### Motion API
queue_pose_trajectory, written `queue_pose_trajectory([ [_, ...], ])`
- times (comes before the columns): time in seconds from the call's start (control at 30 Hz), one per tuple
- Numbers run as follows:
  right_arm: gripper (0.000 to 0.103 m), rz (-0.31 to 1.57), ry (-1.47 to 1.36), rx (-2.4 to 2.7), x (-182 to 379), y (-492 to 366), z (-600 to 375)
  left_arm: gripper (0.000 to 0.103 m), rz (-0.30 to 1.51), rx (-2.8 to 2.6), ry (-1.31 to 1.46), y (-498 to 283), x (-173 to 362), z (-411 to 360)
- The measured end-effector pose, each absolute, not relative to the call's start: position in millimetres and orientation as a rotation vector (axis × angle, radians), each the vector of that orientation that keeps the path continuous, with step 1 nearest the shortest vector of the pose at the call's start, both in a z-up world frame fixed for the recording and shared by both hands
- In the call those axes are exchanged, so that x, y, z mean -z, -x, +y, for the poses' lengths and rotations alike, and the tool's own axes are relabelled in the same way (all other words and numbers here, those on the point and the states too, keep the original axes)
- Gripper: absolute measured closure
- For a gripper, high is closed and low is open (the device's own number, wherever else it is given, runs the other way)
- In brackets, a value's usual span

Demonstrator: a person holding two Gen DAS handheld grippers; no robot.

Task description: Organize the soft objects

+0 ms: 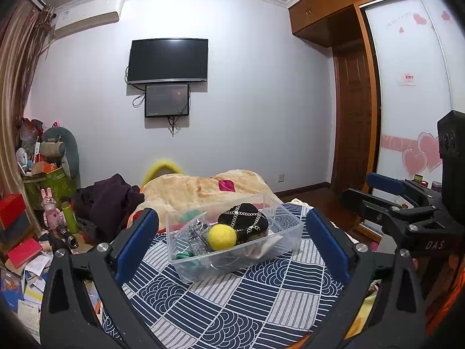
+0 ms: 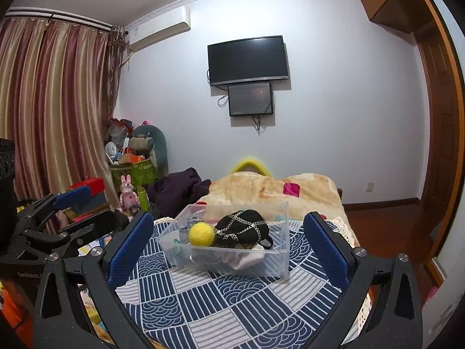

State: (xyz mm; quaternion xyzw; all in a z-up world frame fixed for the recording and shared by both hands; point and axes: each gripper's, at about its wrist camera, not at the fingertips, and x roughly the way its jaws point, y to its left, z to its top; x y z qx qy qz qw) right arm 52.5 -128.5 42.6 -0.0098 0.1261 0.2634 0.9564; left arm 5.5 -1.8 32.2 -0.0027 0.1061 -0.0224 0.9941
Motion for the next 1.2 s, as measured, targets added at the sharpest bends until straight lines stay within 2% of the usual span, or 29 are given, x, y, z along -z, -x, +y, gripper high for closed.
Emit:
queue_pose_trajectory([
  [1.2, 0.000, 0.257, 0.027, -0.537, -41.7, -50.6, -128.4, 0.000, 0.235, 0.061, 0.022, -6.2, -28.7, 2.5],
])
